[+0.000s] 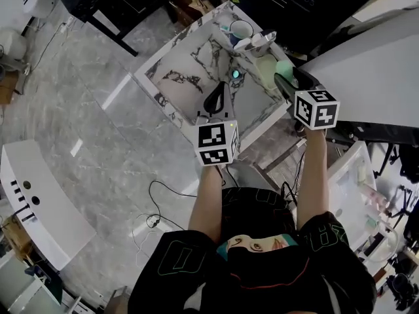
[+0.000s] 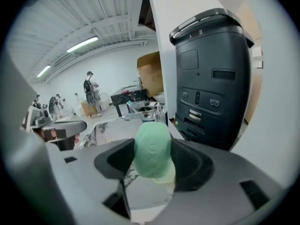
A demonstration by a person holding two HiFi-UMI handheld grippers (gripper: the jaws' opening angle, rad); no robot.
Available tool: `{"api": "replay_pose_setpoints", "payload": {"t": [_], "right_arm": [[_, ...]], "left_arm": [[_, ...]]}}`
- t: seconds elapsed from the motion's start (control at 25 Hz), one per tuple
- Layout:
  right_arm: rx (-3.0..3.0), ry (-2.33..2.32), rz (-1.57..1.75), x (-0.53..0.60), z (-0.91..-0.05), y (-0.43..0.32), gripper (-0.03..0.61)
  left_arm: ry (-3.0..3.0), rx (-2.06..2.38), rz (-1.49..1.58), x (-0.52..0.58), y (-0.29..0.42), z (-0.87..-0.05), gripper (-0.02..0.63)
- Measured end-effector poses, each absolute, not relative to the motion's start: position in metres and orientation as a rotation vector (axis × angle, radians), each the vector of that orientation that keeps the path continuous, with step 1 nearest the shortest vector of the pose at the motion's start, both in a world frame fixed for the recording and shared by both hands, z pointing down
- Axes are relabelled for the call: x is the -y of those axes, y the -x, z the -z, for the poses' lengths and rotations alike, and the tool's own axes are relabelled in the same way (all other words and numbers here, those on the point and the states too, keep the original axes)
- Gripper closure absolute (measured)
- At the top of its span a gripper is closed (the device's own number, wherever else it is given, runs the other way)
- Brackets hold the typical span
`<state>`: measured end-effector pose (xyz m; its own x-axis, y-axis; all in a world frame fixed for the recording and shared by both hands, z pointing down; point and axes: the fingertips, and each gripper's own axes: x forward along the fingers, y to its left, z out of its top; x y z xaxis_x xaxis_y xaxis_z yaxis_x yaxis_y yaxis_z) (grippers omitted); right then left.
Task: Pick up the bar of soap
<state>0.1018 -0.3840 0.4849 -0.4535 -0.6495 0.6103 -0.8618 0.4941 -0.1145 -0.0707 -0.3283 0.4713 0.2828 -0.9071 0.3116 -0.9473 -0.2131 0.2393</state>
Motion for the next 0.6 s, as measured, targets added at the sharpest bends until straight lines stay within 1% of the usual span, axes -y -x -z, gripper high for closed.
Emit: {"api": "replay_pose_setpoints", "payload": {"t": [0.24,0.6], "right_arm": [[2.408,-1.291,-0.475,0.374,-0.432,-0.096,0.325],[2.643,-1.381,-0.347,0.352,-0.351,-0.088,0.324]], "left_arm": [[-2.207,1.751,-0.128,0.317,0.067,-0.443,0.605],[-2.264,1.898,-0.112,0.299,0.079,-0.378,0.606]]}}
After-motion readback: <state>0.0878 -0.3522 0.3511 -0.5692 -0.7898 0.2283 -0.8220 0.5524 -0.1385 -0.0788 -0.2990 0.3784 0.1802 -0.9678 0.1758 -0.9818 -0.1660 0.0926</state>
